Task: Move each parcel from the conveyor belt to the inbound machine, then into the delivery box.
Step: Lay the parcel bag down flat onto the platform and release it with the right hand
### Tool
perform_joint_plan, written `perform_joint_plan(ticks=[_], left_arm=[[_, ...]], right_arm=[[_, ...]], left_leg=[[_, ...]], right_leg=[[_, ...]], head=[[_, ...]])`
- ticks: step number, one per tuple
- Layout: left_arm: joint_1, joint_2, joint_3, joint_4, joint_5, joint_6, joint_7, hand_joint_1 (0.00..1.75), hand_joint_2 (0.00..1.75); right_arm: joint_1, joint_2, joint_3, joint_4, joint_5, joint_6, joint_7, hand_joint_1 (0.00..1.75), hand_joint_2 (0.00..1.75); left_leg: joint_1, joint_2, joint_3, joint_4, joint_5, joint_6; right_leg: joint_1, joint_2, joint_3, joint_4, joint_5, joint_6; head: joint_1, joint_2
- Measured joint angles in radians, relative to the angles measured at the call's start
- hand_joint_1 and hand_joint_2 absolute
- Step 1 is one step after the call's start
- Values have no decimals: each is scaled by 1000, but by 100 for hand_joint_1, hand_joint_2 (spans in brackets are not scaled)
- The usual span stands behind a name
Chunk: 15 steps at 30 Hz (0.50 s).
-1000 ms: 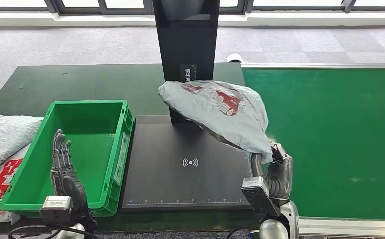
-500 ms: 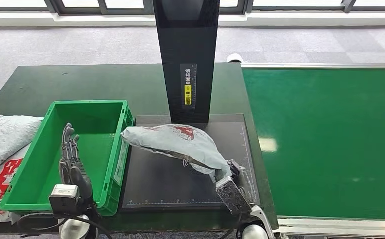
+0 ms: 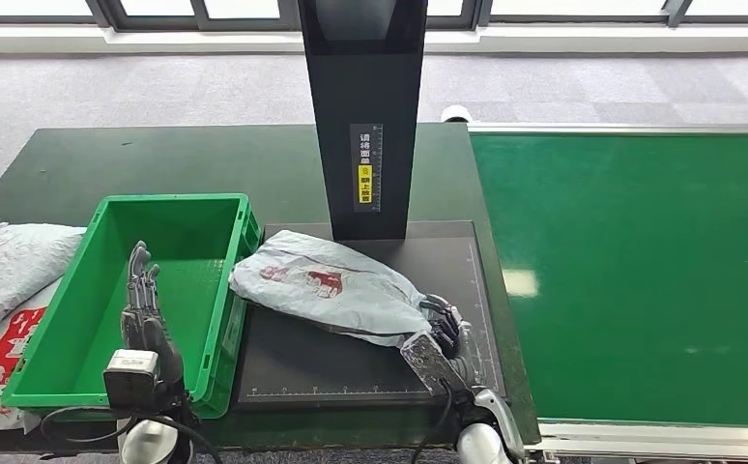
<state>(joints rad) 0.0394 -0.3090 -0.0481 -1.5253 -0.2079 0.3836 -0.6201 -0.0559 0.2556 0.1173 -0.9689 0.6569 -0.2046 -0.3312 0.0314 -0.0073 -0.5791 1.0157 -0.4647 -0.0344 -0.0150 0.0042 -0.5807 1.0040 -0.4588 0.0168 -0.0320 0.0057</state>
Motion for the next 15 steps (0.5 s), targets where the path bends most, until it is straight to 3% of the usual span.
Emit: perform_joint_plan(ticks=[7,15], left_arm=[[1,0,0,-2,2,40,4,0,0],[-1,-6,0,-2,24,195,14,0,0]], right_arm=[[28,-1,-13,-36,-13,11,-75,0,175],[133,-8,-15,-288,-59,65,-139,0,175]], left_leg=[[0,0,0,0,1,1],[0,0,-2,0,1,0]], right_leg=[[0,0,0,0,1,0],[0,0,-3,0,1,0]], head=[[0,0],[0,0]])
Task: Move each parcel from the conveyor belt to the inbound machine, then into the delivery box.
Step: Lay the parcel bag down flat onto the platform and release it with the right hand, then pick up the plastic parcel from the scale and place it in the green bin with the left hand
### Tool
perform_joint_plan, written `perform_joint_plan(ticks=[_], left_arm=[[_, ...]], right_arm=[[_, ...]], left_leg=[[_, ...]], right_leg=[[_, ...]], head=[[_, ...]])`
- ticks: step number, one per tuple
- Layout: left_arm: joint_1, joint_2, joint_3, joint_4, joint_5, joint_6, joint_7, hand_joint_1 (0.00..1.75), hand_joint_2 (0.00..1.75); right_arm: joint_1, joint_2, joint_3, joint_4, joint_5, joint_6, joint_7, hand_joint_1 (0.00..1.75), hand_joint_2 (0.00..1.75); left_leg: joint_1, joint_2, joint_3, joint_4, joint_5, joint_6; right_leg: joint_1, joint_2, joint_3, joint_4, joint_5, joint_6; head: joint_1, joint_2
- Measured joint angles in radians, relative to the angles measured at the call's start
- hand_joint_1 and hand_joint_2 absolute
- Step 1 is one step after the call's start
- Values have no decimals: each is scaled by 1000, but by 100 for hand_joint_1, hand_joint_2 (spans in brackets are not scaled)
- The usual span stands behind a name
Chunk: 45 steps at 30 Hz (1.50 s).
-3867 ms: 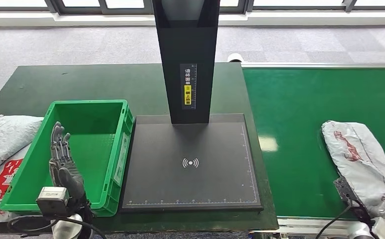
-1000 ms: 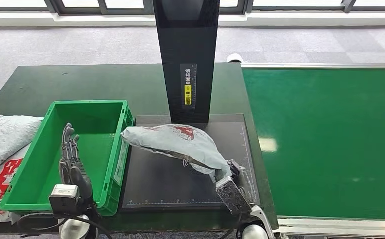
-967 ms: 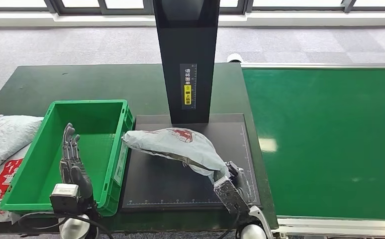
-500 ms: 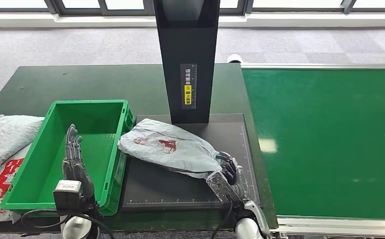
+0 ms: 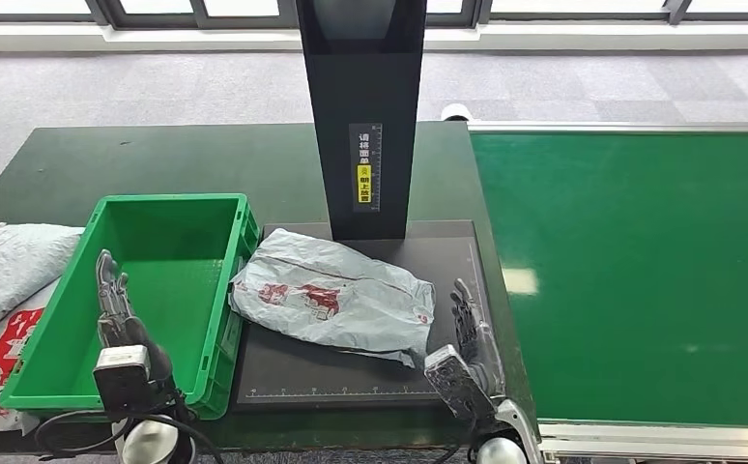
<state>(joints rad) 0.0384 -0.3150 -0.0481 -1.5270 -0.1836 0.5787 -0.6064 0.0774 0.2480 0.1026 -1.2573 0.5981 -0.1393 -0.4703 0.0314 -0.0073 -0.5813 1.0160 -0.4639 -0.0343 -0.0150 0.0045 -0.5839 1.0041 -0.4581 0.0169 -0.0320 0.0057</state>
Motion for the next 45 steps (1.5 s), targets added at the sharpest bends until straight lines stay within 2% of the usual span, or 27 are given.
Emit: perform_joint_plan(ticks=[5,8,11,15,24,27,31,39,42,45], left_arm=[[-2,3,-1,0,16,-26,12,0,0],[-1,16,-8,0,27,-116,18,0,0],[-2,31,-28,1,-52,-204,39,0,0],[-6,43,-70,10,-153,-261,68,0,0],[-10,54,-99,25,-176,-265,77,0,0],[-29,57,-123,47,-299,-291,118,0,0],[-93,50,-197,161,-517,-313,164,0,175],[-281,-13,-342,505,-739,-228,205,0,175],[-354,-41,-389,633,-753,-190,234,0,175],[-420,-58,-469,733,-707,-166,280,0,175]], right_arm=[[84,-9,0,-198,-72,73,-63,0,175],[132,-21,0,-316,-150,131,-123,0,175],[150,-27,-8,-392,-194,168,-156,0,175],[153,-27,-23,-448,-218,193,-176,0,175],[162,-27,-31,-493,-221,200,-180,0,175],[164,-27,-31,-503,-216,205,-198,0,175],[157,-27,-31,-524,-228,208,-226,0,175],[127,-26,-31,-572,-269,204,-232,0,175],[102,-26,-30,-571,-276,204,-232,0,175],[73,-26,-23,-562,-279,196,-232,0,175]], left_leg=[[0,0,0,0,-1,0],[0,0,0,0,-1,0],[0,1,0,0,-1,0],[0,1,0,0,-1,0],[0,2,0,0,-1,0],[0,1,0,0,-1,0],[-1,1,0,0,0,1],[-2,1,0,1,1,2],[-2,1,0,1,1,2],[-2,1,0,1,1,1]], right_leg=[[0,0,0,0,0,0],[0,0,0,0,0,0],[0,0,-1,0,0,0],[0,0,0,0,0,0],[0,1,-1,0,0,0],[0,0,-1,0,0,0],[-1,0,0,0,1,0],[-2,0,0,0,3,1],[-2,0,0,0,3,1],[-2,0,0,0,3,1]], head=[[0,0],[0,0],[0,0],[0,0],[0,0],[0,0],[0,0],[0,0],[0,0],[0,0]])
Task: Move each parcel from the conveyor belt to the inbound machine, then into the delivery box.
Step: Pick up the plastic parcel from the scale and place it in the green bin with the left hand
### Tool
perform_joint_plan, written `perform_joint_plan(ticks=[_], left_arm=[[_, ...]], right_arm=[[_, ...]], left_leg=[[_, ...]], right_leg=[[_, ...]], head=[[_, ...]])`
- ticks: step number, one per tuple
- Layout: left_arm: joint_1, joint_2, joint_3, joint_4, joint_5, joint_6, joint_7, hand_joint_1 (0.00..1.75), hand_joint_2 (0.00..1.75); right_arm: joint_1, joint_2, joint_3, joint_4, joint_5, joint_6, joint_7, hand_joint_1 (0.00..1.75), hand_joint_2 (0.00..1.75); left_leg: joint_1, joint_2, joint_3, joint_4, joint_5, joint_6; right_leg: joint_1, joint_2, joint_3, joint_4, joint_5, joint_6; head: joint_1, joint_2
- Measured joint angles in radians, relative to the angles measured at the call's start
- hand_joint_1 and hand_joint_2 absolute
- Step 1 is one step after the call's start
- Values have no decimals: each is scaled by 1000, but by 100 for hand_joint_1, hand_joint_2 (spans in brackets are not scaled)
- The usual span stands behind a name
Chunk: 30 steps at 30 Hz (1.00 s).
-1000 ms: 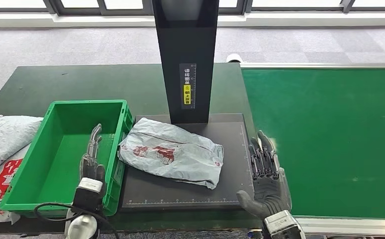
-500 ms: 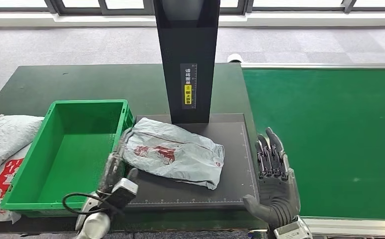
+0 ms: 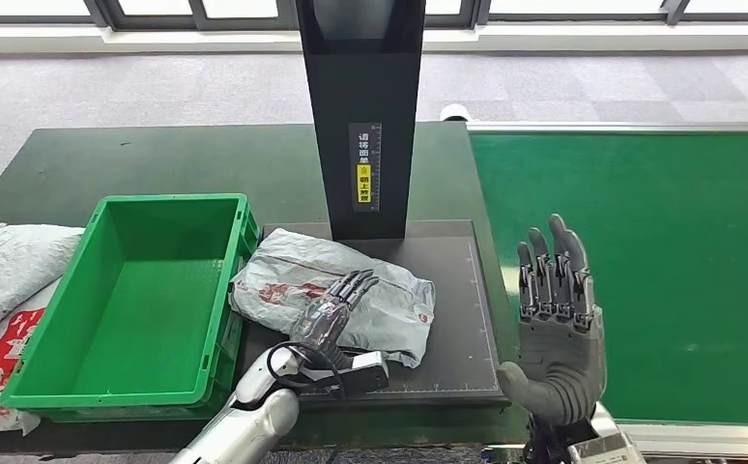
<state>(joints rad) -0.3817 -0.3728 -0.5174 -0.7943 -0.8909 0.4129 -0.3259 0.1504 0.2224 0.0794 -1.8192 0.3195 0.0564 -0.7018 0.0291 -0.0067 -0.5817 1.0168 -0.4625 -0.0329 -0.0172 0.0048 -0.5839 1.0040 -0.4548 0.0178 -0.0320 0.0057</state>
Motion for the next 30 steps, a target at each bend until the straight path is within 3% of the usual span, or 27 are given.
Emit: perform_joint_plan(ticks=[11,15,22,27,30], left_arm=[[-160,-14,-334,219,167,-97,148,1,175],[-190,-17,-398,260,154,-86,175,175,175],[-202,-20,-420,335,62,63,178,175,175],[-179,-7,-325,334,-42,215,136,175,175],[-160,3,-261,313,-60,248,117,175,175]], right_arm=[[-48,-2,47,37,-20,-19,0,0,175],[-56,-4,58,47,-26,-24,0,0,175],[-94,-17,82,80,-61,-44,1,0,175],[-103,-29,96,102,-76,-67,1,0,175],[-101,-33,97,103,-77,-70,1,0,175]], left_leg=[[0,-3,0,0,0,0],[0,-3,0,0,-1,1],[0,-3,0,0,-3,2],[0,-3,5,0,0,0],[0,-3,5,0,2,0]], right_leg=[[0,-2,3,0,-1,1],[0,-3,6,0,-2,1],[0,-2,12,-1,-3,1],[0,-2,9,0,-1,0],[0,-1,6,0,0,-1]], head=[[0,0],[0,0],[0,0],[0,0],[0,0]])
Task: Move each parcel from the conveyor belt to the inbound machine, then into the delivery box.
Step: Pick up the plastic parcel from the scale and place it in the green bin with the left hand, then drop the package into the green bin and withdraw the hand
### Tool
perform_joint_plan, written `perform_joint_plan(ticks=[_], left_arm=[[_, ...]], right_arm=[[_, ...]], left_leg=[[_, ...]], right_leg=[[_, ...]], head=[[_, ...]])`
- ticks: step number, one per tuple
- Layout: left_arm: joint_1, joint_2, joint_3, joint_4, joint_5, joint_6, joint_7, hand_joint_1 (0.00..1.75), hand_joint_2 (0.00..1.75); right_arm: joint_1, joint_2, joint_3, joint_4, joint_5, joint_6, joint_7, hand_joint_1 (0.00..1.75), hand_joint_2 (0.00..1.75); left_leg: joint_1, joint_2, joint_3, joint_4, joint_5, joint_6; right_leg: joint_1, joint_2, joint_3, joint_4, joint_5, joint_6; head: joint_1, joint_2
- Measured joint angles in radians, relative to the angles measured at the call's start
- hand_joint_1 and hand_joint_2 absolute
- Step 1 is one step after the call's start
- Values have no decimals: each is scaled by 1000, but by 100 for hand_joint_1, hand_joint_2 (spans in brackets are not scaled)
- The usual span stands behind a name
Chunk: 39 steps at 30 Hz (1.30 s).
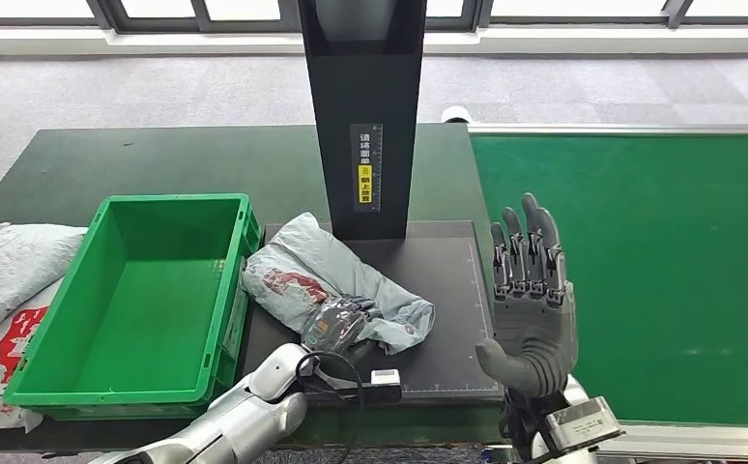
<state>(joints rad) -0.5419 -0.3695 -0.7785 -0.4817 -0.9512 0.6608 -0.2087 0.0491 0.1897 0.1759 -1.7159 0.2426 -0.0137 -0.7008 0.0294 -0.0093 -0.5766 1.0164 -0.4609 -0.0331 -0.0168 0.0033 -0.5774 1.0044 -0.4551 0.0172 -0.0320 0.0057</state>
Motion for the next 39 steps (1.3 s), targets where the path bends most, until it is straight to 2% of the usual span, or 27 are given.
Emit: perform_joint_plan(ticks=[9,12,16,22,27,33,37,39], left_arm=[[52,15,122,-84,-71,30,-34,175,175],[118,20,221,-215,-146,36,-116,175,175],[249,11,392,-529,-194,38,-269,175,175],[429,3,557,-1088,20,40,-460,175,175],[521,0,600,-1449,264,40,-490,175,175],[572,0,638,-1644,488,40,-491,175,175],[588,9,681,-1680,703,39,-491,175,175],[598,16,699,-1682,755,39,-490,175,175]], right_arm=[[7,-4,2,4,-3,-7,0,0,175],[20,-7,2,2,-14,-18,0,0,175],[42,-10,2,-7,-21,-30,-1,0,175],[73,-13,1,-22,-22,-23,-2,0,175],[76,-15,0,-23,-22,-27,-2,0,175],[80,-15,0,-23,-17,-30,-2,0,175],[88,-15,0,-24,-8,-30,-2,0,175],[92,-15,0,-24,-6,-30,-2,0,175]], left_leg=[[0,0,-4,0,-1,0],[0,1,-5,0,-1,0],[0,2,-7,0,-1,0],[0,4,-8,0,-2,0],[1,4,-8,0,-2,0],[1,3,-8,0,-2,0],[1,3,-7,0,-2,0],[1,3,-7,0,-2,0]], right_leg=[[0,0,-4,0,0,0],[0,1,-5,0,0,0],[0,2,-8,0,0,0],[0,3,-10,0,-1,0],[0,2,-9,0,-2,0],[0,1,-9,0,-2,0],[1,1,-8,0,-2,0],[1,1,-8,0,-2,0]], head=[[0,0],[0,0],[0,0],[0,0],[0,0],[0,0],[0,0],[0,0]])
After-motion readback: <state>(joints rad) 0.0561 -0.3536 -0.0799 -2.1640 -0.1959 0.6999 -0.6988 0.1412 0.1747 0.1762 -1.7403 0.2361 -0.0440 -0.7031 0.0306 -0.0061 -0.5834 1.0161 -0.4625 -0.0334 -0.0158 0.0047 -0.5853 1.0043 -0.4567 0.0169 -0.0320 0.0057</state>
